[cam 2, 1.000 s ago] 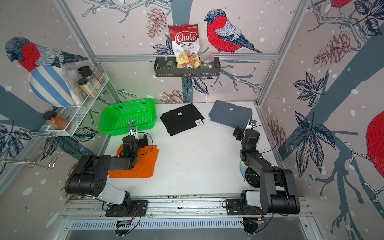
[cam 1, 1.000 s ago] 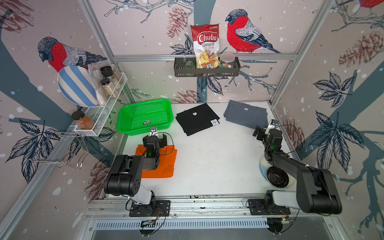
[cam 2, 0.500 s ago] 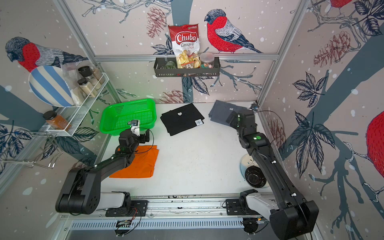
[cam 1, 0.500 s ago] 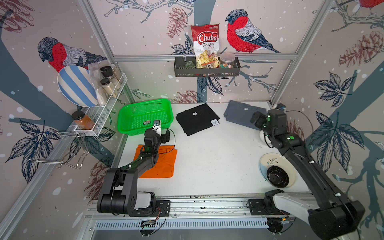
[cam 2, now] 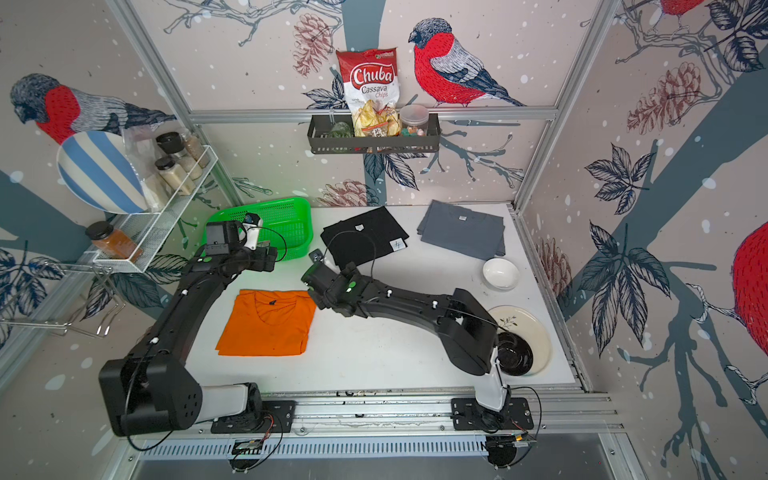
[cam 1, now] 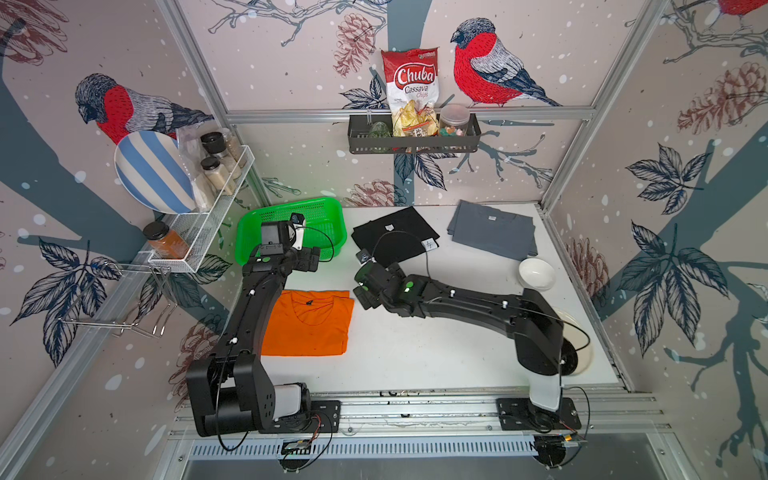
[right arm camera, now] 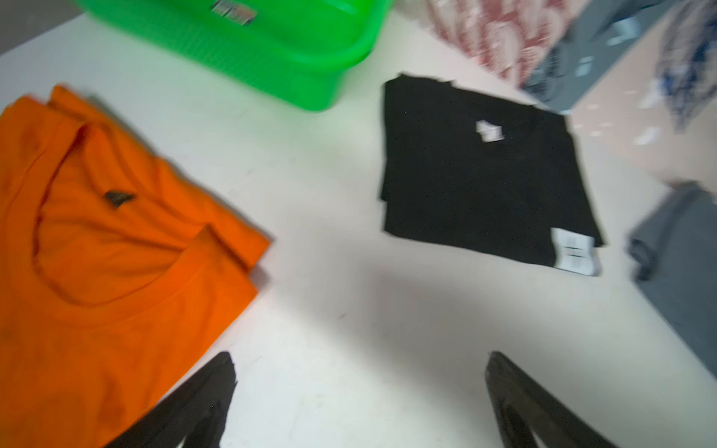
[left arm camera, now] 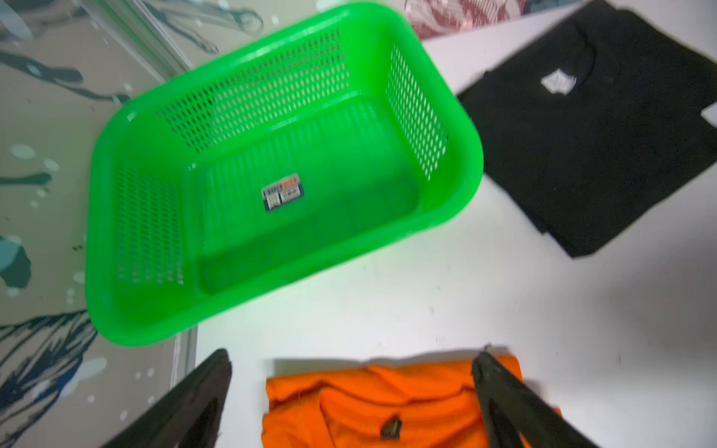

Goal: Put the folded t-shirts into the basket
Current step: Move the T-shirt to the center of the board.

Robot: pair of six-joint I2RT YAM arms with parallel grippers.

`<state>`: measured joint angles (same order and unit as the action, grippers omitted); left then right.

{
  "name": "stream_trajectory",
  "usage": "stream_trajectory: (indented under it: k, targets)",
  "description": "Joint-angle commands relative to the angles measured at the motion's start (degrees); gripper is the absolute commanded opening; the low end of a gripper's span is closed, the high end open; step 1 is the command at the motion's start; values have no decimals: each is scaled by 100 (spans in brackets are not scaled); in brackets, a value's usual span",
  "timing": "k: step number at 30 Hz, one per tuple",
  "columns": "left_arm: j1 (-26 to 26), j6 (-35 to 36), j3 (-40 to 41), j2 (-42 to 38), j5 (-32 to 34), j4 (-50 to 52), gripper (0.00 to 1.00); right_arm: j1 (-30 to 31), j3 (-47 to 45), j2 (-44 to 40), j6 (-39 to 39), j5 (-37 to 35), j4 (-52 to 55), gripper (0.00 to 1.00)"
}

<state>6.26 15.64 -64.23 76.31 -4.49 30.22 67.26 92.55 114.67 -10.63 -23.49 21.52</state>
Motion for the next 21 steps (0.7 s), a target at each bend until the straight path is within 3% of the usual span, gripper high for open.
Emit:
stream_trajectory:
  k: [1,10,17,21]
  targets:
    - [267,389,-108,-22,-304,1587,96,-66,233,357,500,1862,-704,100]
    - [716,621,-195,-236,-476,2817,96,-1133,918,1667,69,4787,-1567,100]
    - [814,694,-625,-168,-691,3317,96,-1361,2388,2897,724,5255,-607,100]
    - [828,733,-1292,139,-935,3616,96,-1343,2611,3204,881,5520,-507,99]
